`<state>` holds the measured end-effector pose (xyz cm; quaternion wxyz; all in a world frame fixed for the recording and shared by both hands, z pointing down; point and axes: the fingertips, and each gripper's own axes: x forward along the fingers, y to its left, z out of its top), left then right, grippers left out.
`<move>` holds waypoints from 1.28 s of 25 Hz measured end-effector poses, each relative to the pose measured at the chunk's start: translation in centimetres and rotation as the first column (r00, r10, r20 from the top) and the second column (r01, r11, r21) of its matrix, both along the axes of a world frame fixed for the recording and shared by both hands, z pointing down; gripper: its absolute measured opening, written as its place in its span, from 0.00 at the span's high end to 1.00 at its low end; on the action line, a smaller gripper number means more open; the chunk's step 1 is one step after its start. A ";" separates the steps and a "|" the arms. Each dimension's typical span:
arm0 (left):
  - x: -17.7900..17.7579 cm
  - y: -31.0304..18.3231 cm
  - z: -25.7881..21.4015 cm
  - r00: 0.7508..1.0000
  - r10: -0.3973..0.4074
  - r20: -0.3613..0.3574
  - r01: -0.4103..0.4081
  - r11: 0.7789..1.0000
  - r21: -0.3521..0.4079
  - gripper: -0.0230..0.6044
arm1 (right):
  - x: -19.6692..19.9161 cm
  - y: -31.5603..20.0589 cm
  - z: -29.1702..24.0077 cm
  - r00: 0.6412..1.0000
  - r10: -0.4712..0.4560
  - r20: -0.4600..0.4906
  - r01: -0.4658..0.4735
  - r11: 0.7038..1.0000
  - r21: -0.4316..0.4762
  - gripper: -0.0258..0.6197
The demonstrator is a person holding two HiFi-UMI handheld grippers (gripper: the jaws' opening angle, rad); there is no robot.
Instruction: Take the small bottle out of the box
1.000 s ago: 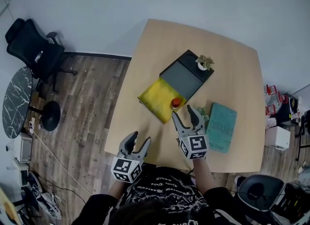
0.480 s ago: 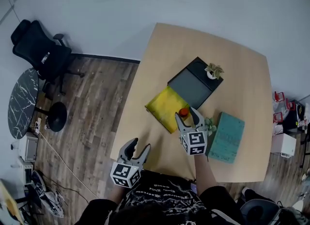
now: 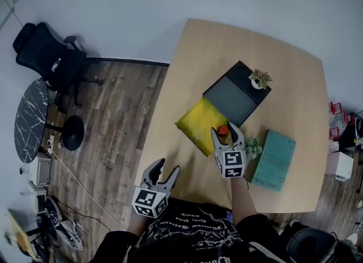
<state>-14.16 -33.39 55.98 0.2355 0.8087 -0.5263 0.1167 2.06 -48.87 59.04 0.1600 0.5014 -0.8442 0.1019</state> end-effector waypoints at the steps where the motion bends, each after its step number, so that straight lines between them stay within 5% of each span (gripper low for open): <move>1: -0.1 -0.1 0.1 1.000 0.001 -0.002 -0.001 1.000 -0.004 0.59 | 0.1 -0.1 0.2 1.000 0.004 -0.004 -0.004 1.000 -0.003 0.58; 7: 0.3 -0.7 0.3 1.000 0.017 0.009 -0.017 1.000 -0.005 0.59 | 0.5 -0.3 0.9 0.999 0.028 -0.033 -0.028 1.000 0.001 0.72; 32: 2.4 0.6 -2.0 0.997 0.061 -0.042 -0.057 0.996 0.075 0.59 | 0.1 3.5 -7.8 0.999 -0.011 0.050 0.006 0.995 0.104 0.72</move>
